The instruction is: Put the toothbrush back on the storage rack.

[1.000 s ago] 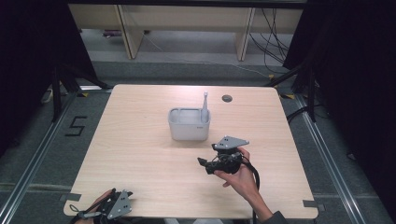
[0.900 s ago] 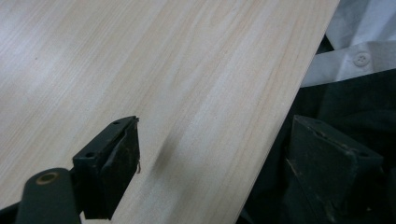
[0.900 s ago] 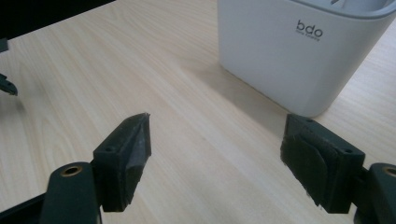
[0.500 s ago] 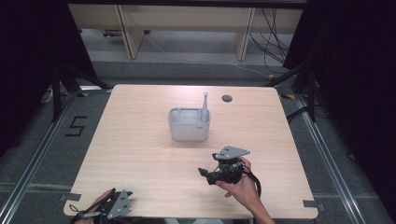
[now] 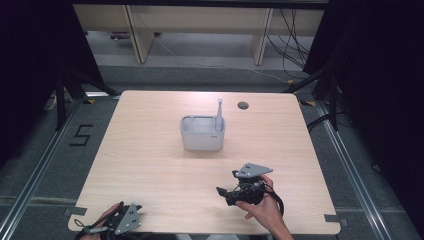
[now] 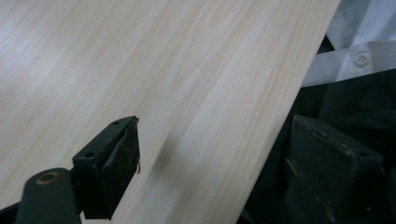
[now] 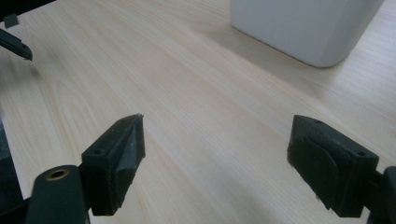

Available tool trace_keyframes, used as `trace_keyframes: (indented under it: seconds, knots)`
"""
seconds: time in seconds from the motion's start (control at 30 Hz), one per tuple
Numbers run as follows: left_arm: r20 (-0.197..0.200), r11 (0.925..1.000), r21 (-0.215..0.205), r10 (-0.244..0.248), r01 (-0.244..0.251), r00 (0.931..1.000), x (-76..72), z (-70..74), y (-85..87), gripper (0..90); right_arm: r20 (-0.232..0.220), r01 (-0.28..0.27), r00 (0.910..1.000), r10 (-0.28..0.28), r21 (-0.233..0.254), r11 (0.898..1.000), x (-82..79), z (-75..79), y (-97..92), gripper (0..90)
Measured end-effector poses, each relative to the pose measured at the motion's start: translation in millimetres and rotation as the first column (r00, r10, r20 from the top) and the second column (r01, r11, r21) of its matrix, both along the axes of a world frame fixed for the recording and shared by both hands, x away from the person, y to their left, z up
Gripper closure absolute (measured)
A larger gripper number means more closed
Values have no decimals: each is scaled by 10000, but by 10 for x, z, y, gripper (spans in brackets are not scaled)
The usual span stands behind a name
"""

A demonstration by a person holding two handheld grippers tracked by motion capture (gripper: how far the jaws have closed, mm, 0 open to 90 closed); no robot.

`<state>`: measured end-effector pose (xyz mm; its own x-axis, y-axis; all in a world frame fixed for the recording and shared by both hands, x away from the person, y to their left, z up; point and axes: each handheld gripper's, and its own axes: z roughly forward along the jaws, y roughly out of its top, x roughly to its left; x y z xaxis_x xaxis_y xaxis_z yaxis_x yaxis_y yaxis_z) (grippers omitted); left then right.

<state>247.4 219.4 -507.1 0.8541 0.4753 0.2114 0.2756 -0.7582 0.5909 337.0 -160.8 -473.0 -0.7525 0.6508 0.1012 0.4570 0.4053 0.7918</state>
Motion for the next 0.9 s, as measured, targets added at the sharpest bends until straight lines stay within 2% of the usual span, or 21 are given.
trace_keyframes:
  seconds: [0.03, 0.1, 0.13, 0.27, 0.47, 0.6, 0.63, 0.9]
  knots:
    - [-7, 10000, -7, -18, 18, 10000, 0, 1, 0, 164, -153, -44, 9999, 44, 27, 10000, -22, -16, -13, 183]
    - [3, 10000, 5, -5, 5, 10000, 1, 1, 1, 164, -85, 70, 9999, -70, 1, 10000, -53, -30, -29, 183]
    - [5, 10000, 5, 1, -1, 10000, 1, 1, 1, 163, -329, 175, 9993, -173, 35, 9998, -81, -29, -27, 182]
    - [-57, 10000, -53, 74, -74, 10000, -6, -1, -2, 163, -163, 1, 9999, -2, -67, 10000, -99, -49, -57, 181]
    - [-64, 9999, -53, 117, -117, 9999, -9, -4, -3, 164, -249, -70, 9997, 69, -18, 10000, -177, -71, -94, 181]
    - [-103, 9999, -91, 118, -119, 9999, -10, -3, -3, 163, -339, 61, 9994, -65, -106, 9999, -235, -89, -108, 181]
    - [-102, 9999, -83, 126, -127, 9999, -10, -4, -3, 163, -296, -144, 9995, 138, -194, 9997, -249, -98, -116, 181]
    - [-104, 9999, -100, 139, -140, 9998, -10, -4, -3, 163, -349, -84, 9994, 70, -414, 9991, -331, -123, -162, 181]
